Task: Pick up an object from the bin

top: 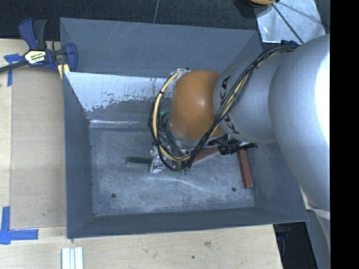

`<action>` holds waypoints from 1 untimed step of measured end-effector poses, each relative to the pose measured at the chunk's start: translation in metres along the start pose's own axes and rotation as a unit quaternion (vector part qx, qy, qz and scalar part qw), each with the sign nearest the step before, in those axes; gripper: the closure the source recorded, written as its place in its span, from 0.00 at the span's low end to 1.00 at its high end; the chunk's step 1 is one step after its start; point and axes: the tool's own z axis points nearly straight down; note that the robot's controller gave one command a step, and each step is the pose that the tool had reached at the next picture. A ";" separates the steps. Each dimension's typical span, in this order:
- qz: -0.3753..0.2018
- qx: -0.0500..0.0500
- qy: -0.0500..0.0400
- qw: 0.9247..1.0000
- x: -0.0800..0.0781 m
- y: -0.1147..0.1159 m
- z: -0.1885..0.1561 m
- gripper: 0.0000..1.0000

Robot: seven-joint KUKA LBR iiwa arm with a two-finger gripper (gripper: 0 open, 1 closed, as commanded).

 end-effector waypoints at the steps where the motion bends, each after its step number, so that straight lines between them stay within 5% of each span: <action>1: 0.000 0.000 0.000 1.000 0.000 0.000 0.000 1.00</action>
Offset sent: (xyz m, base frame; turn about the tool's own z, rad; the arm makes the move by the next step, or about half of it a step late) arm -0.0067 0.0003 0.1116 -0.0238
